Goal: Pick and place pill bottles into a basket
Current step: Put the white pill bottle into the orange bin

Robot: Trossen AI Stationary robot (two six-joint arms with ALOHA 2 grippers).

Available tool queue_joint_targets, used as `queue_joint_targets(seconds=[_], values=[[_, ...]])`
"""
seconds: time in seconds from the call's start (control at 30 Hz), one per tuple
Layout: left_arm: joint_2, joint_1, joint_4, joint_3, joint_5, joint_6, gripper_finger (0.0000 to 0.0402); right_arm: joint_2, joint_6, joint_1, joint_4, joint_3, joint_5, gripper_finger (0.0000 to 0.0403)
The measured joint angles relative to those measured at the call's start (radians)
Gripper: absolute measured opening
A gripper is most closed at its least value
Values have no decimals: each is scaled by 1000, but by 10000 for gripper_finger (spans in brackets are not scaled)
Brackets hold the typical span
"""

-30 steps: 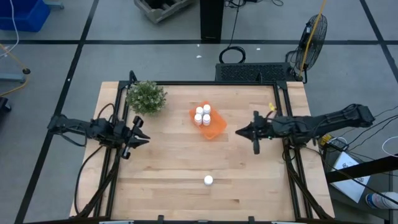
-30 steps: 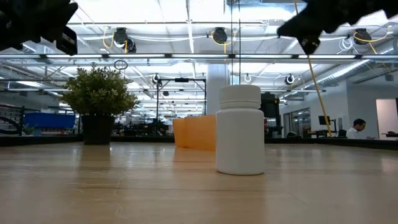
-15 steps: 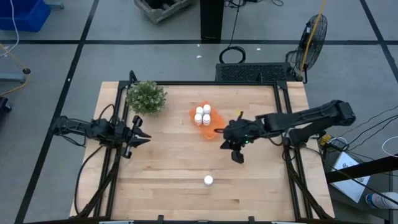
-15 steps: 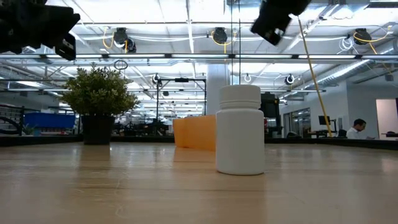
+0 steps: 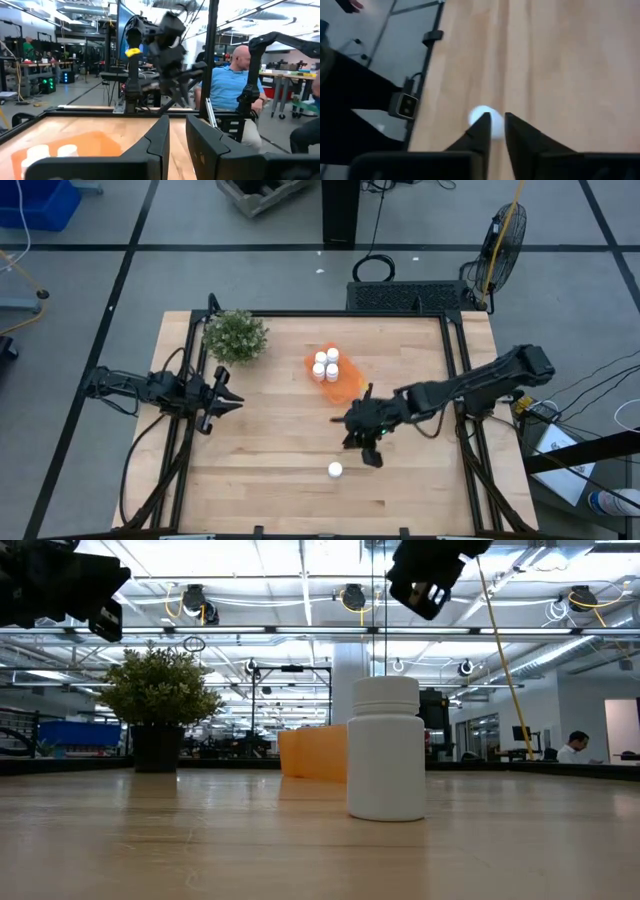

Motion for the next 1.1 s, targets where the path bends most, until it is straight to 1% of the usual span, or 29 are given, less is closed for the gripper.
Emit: queue_joint_targets(seconds=[0.27,0.33,0.43,0.53,0.67,0.73,0.87,1.03,1.1], values=[[0,0,0,0,0,0,67,136,198,63,150,-1,-1,171],[0,0,0,0,0,0,67,158,221,73,182,-1,1,193],[0,0,-1,0,0,0,67,185,243,77,186,-1,-17,215],[0,0,-1,0,0,0,67,195,245,77,168,-1,-27,226],[0,0,-1,0,0,0,67,202,237,69,167,-1,-12,225],[0,0,0,0,0,0,67,200,265,60,174,-1,2,220],[0,0,0,0,0,1,67,201,429,50,228,-1,4,213],[0,0,-1,0,0,1,67,200,483,40,300,-1,65,211],[0,0,-1,0,0,1,67,200,441,39,290,-1,78,213]])
